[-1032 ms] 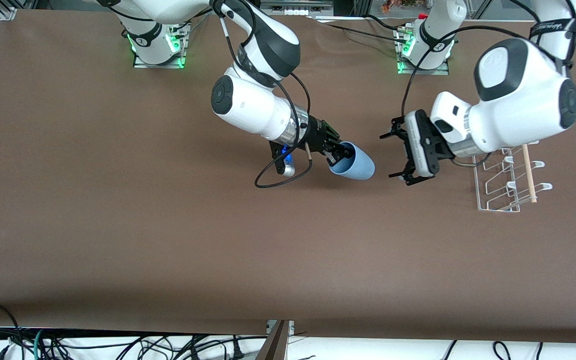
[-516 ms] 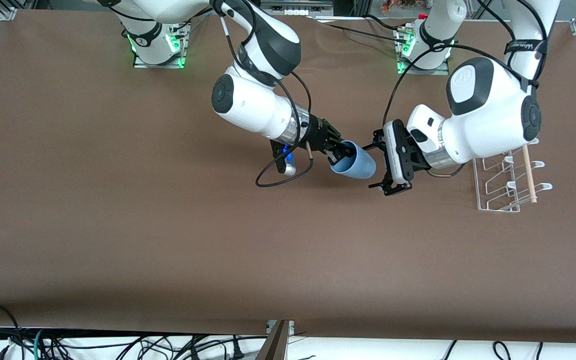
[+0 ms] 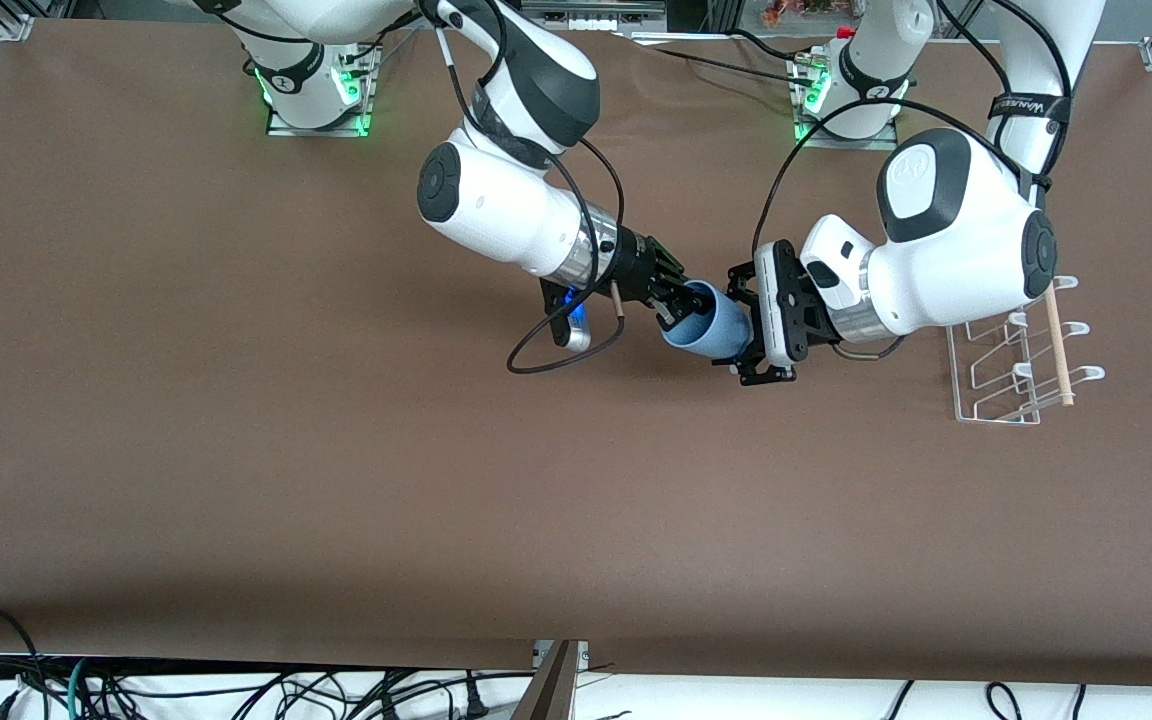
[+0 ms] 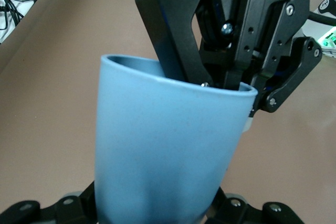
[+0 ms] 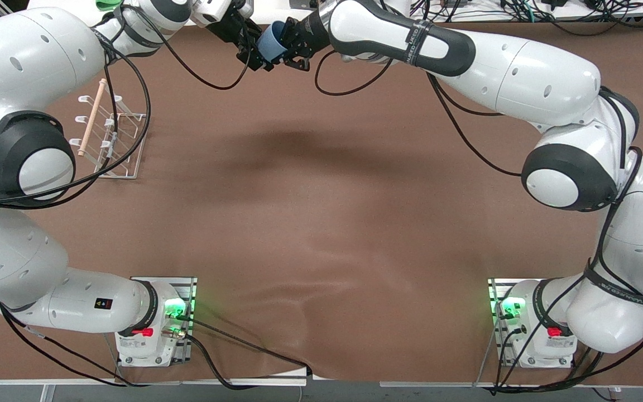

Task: Transfer cup to left arm and place on rack
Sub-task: 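Grasp the cup's base with the left gripper beside the right gripper, then open the right gripper and withdraw it while the left gripper holds the cup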

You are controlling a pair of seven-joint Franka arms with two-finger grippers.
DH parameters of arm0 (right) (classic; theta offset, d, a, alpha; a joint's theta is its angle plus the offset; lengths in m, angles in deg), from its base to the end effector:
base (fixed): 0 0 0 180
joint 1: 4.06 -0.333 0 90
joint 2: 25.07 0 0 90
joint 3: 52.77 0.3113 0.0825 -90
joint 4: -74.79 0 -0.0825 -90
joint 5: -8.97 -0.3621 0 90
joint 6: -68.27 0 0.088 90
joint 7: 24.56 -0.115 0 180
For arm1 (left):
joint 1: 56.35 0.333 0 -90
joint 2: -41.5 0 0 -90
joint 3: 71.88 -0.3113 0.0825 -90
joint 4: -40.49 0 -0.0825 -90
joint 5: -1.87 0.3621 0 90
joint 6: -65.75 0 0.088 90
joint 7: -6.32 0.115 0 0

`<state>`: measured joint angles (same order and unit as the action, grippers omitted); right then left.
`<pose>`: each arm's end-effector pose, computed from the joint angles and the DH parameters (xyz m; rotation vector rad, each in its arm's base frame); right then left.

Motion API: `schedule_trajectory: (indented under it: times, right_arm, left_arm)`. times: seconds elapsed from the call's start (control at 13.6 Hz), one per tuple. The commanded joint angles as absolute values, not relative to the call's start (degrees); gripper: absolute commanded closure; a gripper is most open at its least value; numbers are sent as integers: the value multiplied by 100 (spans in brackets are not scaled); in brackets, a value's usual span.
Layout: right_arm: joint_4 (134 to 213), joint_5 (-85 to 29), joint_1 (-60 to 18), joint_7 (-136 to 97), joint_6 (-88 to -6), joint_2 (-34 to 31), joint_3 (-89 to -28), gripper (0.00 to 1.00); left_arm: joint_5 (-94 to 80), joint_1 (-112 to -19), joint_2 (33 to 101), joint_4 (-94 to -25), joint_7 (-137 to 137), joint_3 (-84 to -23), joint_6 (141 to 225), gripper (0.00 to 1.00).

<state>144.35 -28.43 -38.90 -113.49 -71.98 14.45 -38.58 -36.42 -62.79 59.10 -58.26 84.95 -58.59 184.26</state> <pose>0.5418 0.5397 0.4394 -1.9407 1.3214 0.5553 0.5863 -0.2354 0.4250 1.9571 -1.6258 0.4709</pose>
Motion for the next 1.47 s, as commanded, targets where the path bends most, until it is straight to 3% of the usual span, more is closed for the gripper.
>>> schedule_trajectory:
  times: [0.0, 0.07, 0.22, 0.29, 0.52, 0.96, 1.18, 1.4]
  right_arm:
    - [14308, -2822, -3913, -11386, -7182, 1474, -3836, 100]
    - [14308, -2734, -3904, -11359, -7182, 1457, -3853, 92]
    - [14317, -2244, -3842, -11376, -7174, 1378, -3862, 17]
    - [14317, -2058, -3790, -11403, -7174, 1334, -3862, 1]
    - [14352, -2082, -3422, -11412, -7174, 1053, -3880, 1]
    - [14633, -2082, -2271, -11359, -6964, 342, -4011, 1]
    - [14634, -2065, -1752, -11341, -5764, -63, -4370, 1]
    - [14634, -2021, -1663, -11385, -4452, -388, -5143, 1]
  left_arm:
    - [-3838, -6276, 5873, -5812, 8612, -5843, 18440, 95]
    - [-3838, -6276, 5864, -5812, 8612, -5844, 18423, 95]
    - [-3812, -6242, 5864, -5804, 8612, -5844, 18353, 95]
    - [-3768, -6224, 5864, -5786, 8603, -5844, 18309, 94]
    - [-3655, -6206, 5829, -5777, 8594, -5914, 18151, 94]
    - [-1741, -6153, 5882, -5593, 7595, -5984, 17633, 95]
    - [-766, -6118, 5882, -5435, 7391, -6071, 16896, 95]
    - [578, -6083, 5891, -5277, 7005, -6194, 16202, 94]
